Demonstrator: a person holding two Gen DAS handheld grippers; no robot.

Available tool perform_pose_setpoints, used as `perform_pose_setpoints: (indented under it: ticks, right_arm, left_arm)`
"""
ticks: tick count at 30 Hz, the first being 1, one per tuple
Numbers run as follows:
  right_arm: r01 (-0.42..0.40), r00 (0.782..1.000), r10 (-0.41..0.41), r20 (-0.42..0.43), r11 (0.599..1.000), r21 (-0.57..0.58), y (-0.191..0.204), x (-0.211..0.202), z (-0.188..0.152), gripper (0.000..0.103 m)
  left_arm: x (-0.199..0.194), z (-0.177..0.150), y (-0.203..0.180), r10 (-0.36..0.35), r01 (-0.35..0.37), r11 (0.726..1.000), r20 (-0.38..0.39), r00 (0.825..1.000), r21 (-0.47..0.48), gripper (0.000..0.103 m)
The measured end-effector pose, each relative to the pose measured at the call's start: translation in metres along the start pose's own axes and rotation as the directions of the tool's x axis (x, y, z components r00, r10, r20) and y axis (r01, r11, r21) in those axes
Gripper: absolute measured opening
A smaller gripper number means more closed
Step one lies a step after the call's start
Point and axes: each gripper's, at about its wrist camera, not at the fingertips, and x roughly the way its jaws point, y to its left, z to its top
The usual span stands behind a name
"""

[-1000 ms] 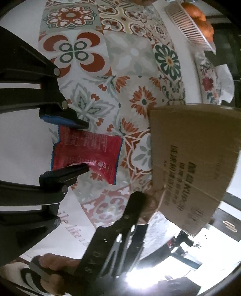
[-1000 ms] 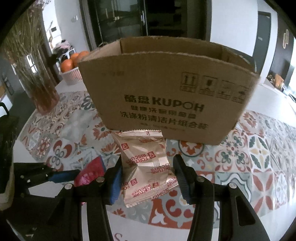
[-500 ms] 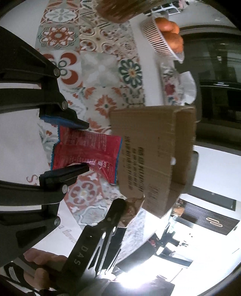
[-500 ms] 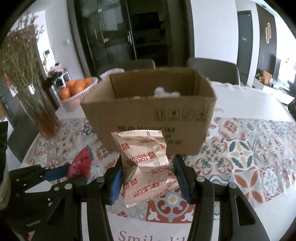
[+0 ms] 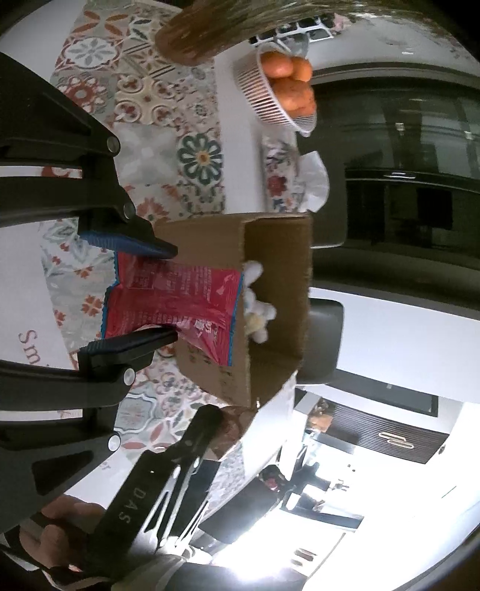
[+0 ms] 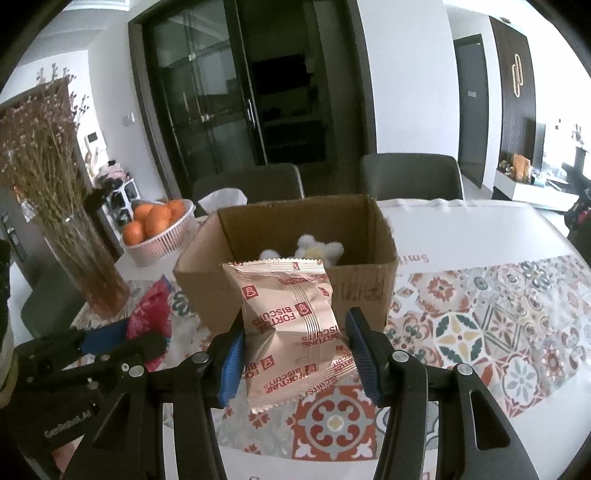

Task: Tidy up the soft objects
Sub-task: 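Lift the red wrapper and biscuit packet and carry both over the box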

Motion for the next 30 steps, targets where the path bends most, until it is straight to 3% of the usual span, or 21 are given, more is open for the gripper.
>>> perform_pose_setpoints:
  ticks: [18,30]
  right_arm:
    - [0.02,0.997,-0.02,0.08,1.0,-0.005,-0.003,-0.005,0.05,0.053]
    - [0.021,0.997,-0.02,0.07,1.0,-0.014,-0.01,0.018,0.072,0.053]
  left_arm:
    - [-0.002,0.055,-0.004,0.041,-0.045,0.998,0.104,0.994,0.037,0.038]
    - [0.021,0.081,-0.002,0.062,-0.067,0.996,0.097,0.993,0.057,0.038]
